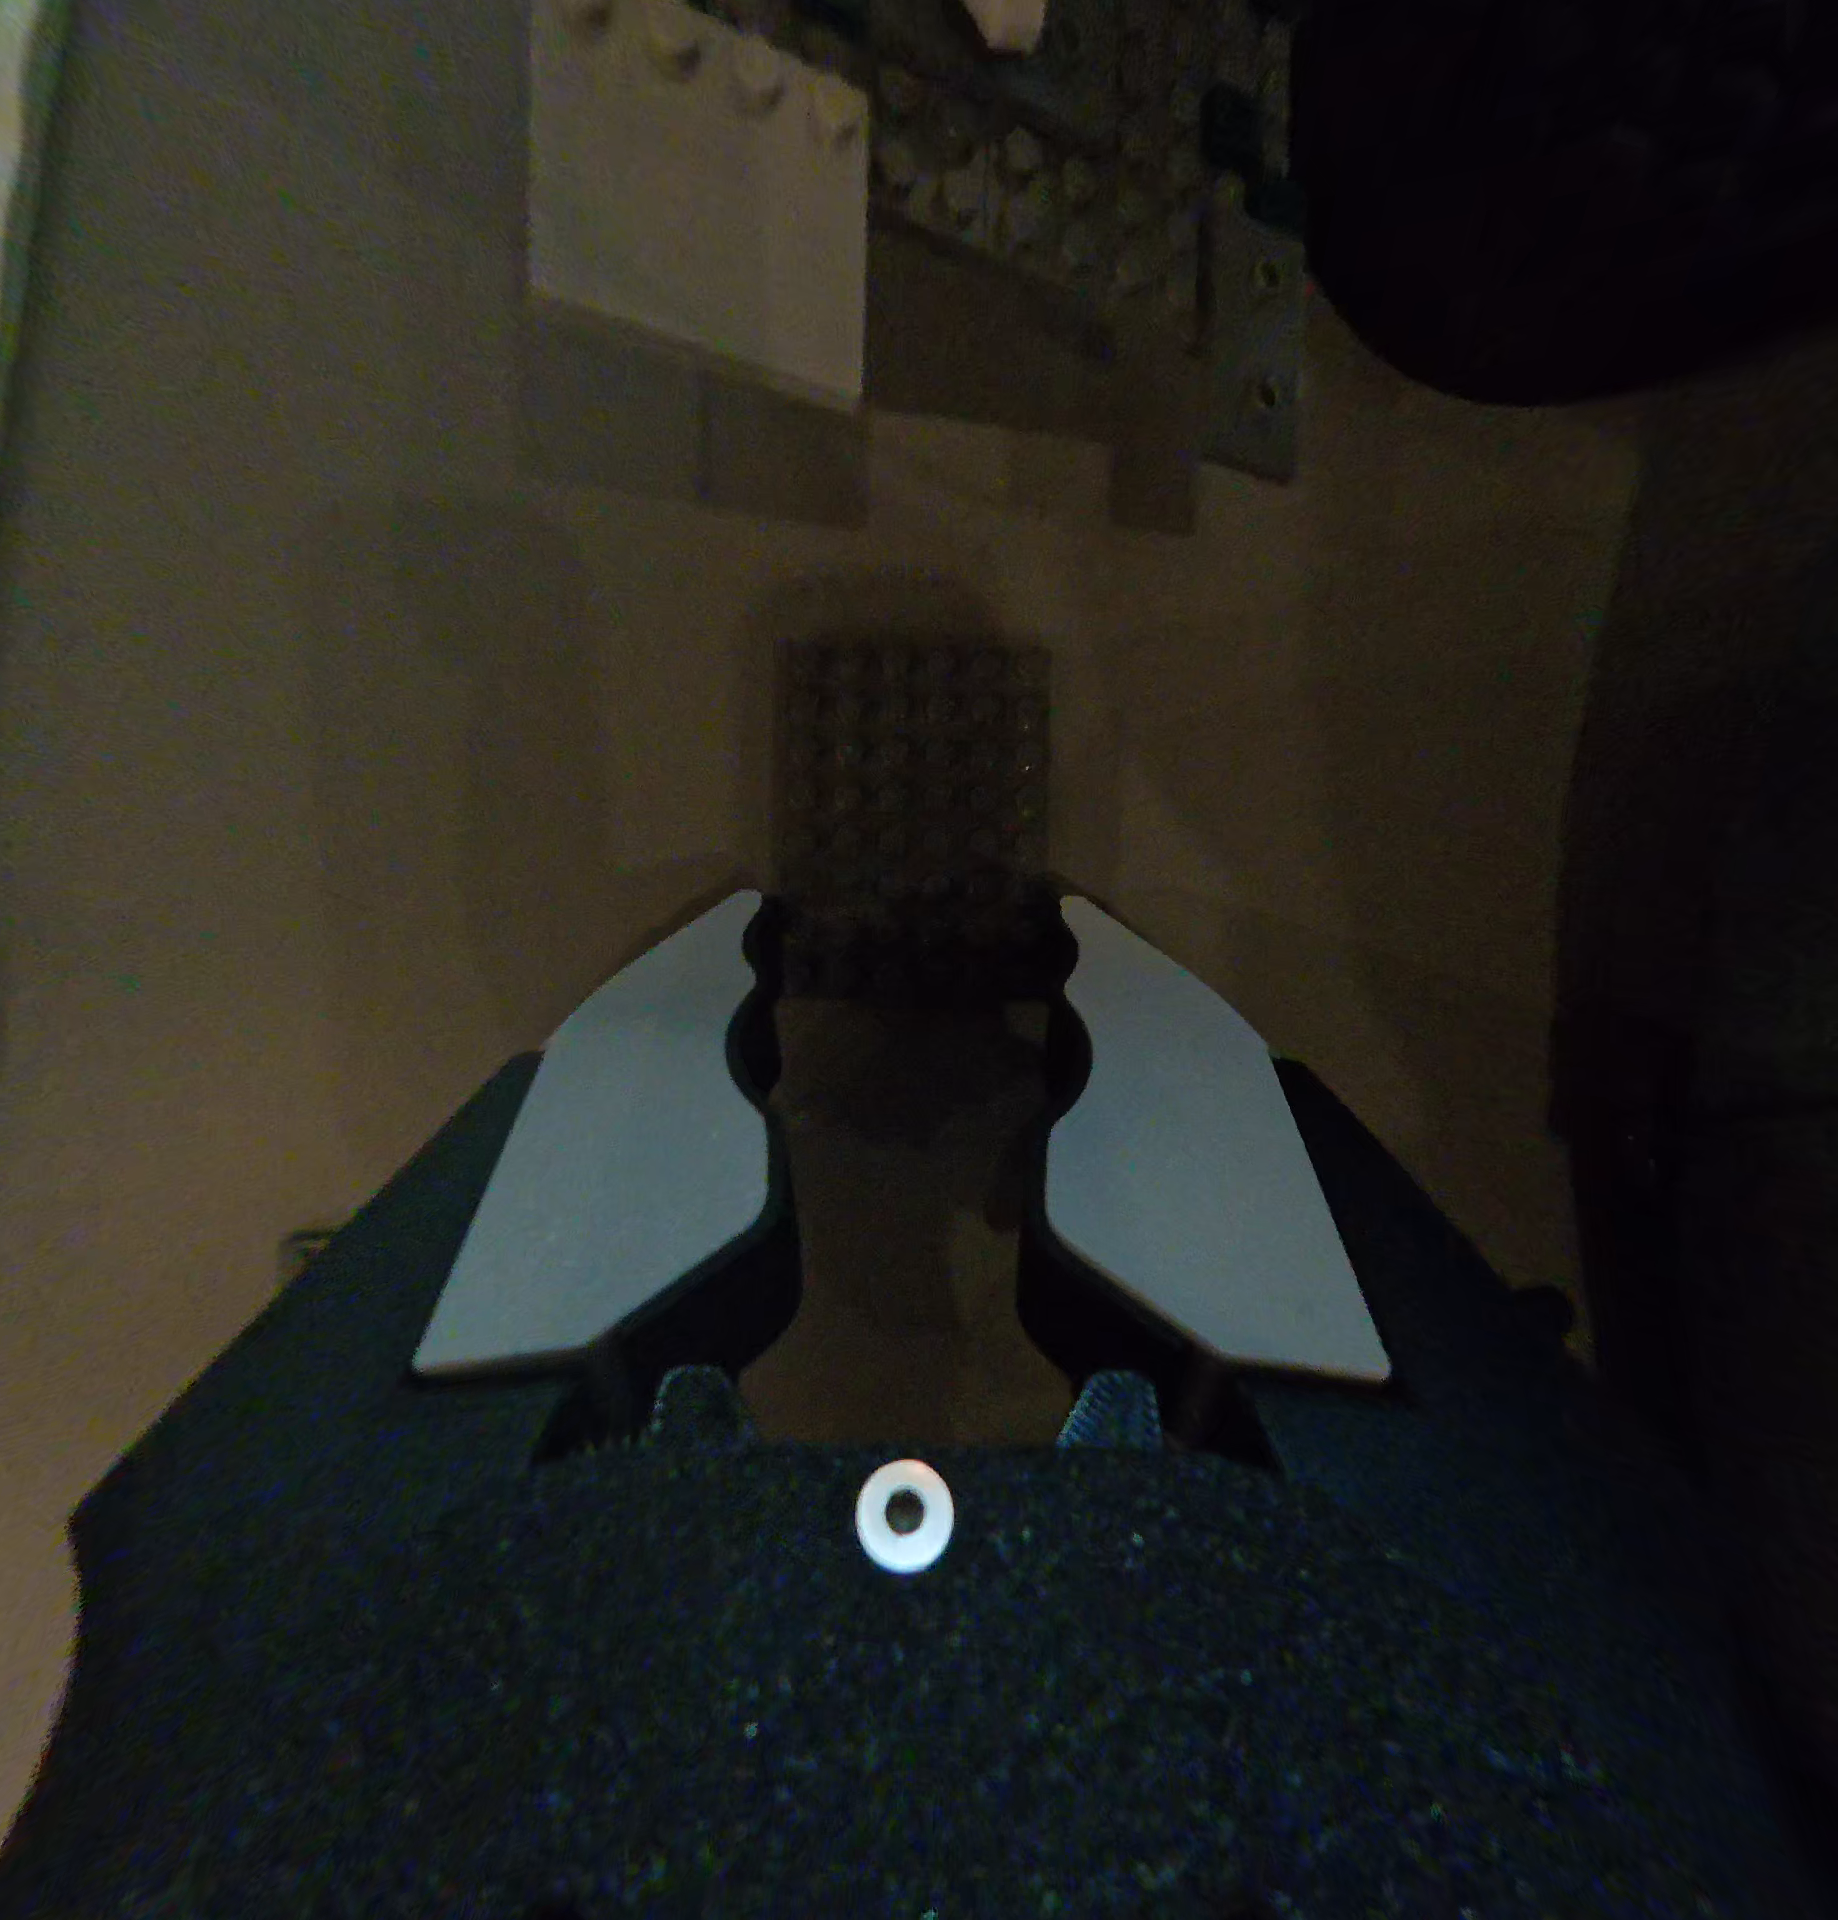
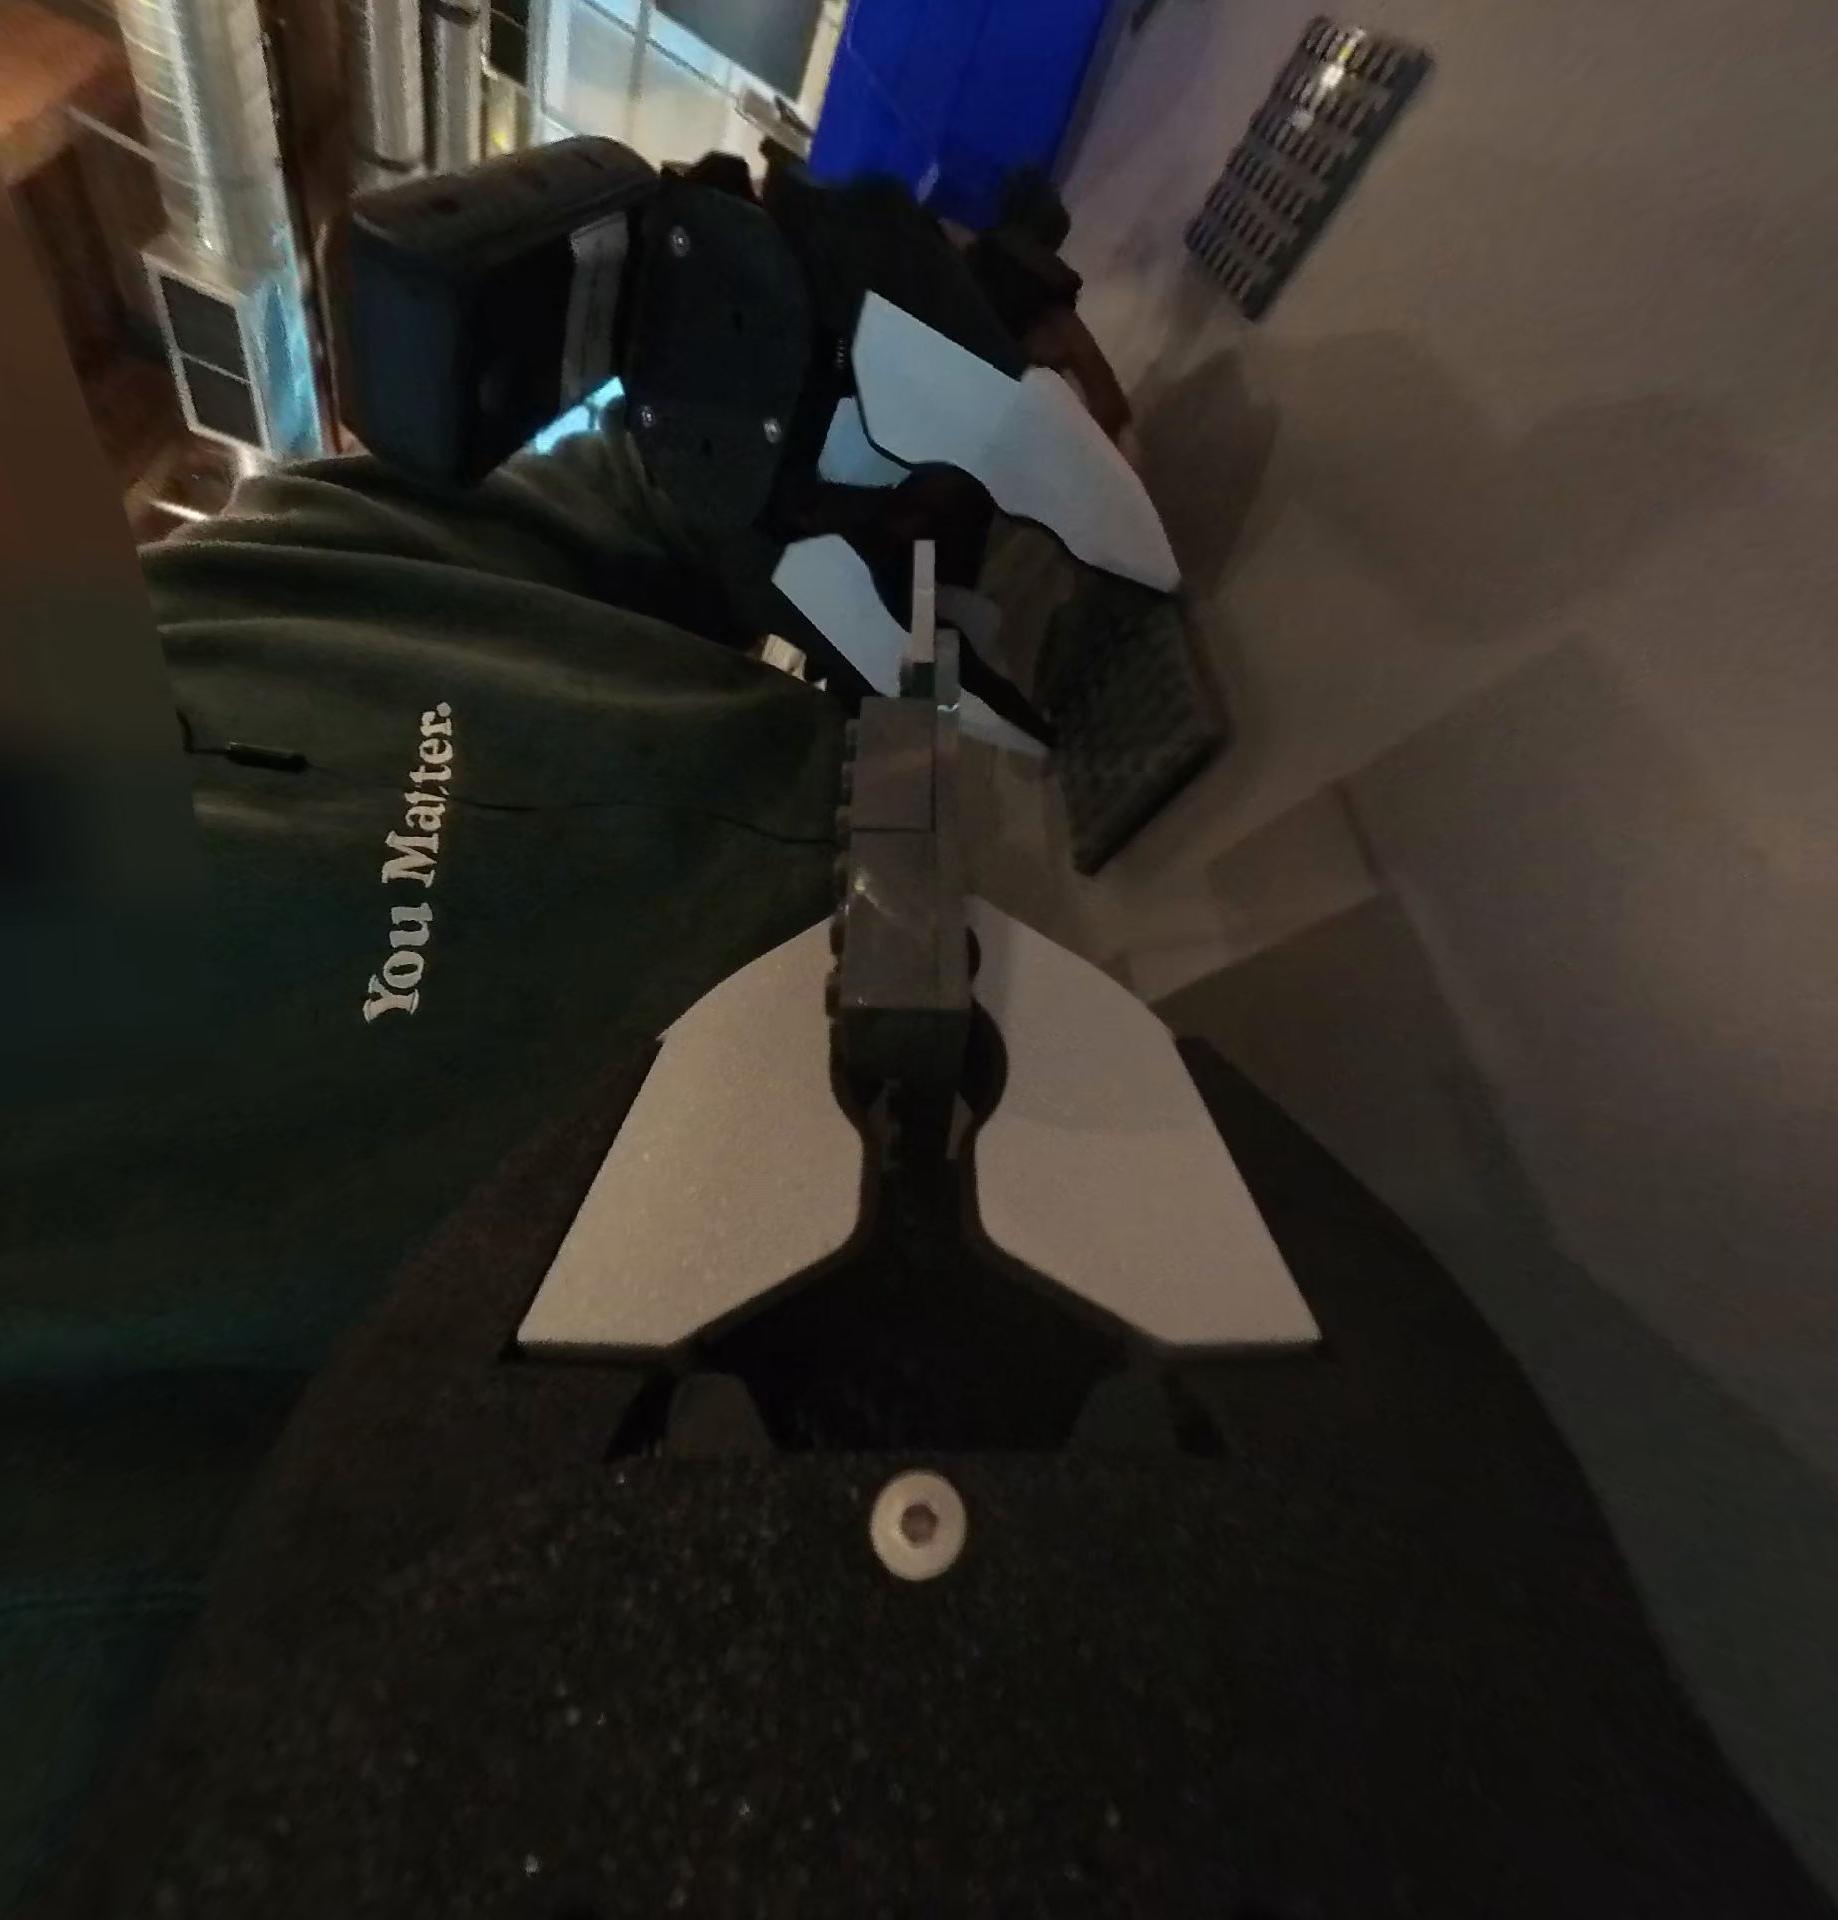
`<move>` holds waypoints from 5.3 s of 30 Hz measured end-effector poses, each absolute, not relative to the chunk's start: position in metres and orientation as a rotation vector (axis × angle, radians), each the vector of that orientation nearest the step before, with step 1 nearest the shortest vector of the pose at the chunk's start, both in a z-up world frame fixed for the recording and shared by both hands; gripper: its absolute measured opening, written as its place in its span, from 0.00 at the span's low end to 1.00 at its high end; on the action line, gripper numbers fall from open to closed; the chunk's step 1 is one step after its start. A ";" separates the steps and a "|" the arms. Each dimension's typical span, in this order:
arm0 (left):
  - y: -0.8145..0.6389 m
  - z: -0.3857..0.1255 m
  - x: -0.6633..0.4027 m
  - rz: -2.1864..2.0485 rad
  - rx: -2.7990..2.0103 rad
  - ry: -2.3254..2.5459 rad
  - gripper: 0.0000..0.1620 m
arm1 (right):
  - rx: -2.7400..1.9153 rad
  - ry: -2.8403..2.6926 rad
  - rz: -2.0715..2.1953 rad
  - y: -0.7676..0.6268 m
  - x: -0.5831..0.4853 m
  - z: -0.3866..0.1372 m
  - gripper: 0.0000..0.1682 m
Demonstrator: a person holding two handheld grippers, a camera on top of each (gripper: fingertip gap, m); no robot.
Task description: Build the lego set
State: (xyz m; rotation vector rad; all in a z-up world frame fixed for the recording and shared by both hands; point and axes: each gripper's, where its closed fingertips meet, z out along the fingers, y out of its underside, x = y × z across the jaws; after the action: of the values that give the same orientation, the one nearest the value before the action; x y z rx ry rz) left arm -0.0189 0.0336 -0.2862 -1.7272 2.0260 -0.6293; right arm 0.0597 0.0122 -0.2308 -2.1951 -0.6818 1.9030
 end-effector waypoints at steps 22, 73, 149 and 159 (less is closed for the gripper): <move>0.044 -0.219 -0.009 -0.513 -1.410 1.913 0.29 | -2.148 -0.518 2.004 0.014 0.032 -0.214 0.05; 0.107 -0.232 -0.082 -0.458 -1.627 1.632 0.29 | -1.145 -1.778 0.090 0.078 0.018 -0.256 0.11; 0.084 -0.266 -0.038 -0.520 -1.712 1.733 0.30 | -2.023 -1.460 0.883 0.066 0.034 -0.267 0.86; 0.088 -0.268 -0.045 -0.530 -1.733 1.730 0.30 | -2.192 -1.343 0.644 0.076 0.058 -0.277 0.82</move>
State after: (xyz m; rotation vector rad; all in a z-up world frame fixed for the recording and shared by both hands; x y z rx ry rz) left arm -0.0448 0.0881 -0.2682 -1.7329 1.7298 -0.5295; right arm 0.0584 0.0763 -0.2775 -2.1917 -1.3425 0.6445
